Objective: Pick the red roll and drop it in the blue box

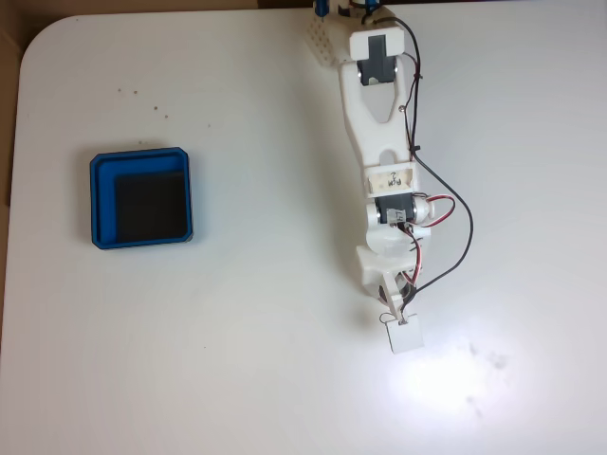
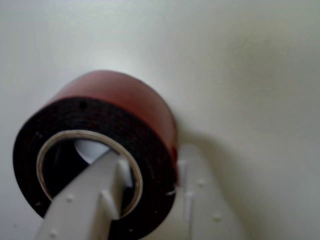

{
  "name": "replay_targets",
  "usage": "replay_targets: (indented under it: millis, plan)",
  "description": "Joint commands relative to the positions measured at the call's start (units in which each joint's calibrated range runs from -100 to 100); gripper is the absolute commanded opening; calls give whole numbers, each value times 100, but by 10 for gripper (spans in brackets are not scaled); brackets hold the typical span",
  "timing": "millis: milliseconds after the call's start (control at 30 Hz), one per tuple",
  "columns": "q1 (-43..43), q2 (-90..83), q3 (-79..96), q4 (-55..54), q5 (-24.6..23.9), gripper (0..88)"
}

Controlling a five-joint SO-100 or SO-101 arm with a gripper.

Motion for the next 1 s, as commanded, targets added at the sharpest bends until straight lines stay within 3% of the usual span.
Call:
replay_targets:
  millis: [0,433,967]
  plan:
    - [64,-581,-318,43,7,4]
    - [230,-1944,-282,51,-10,4]
    - [4021,-2680,-282,51,25,4]
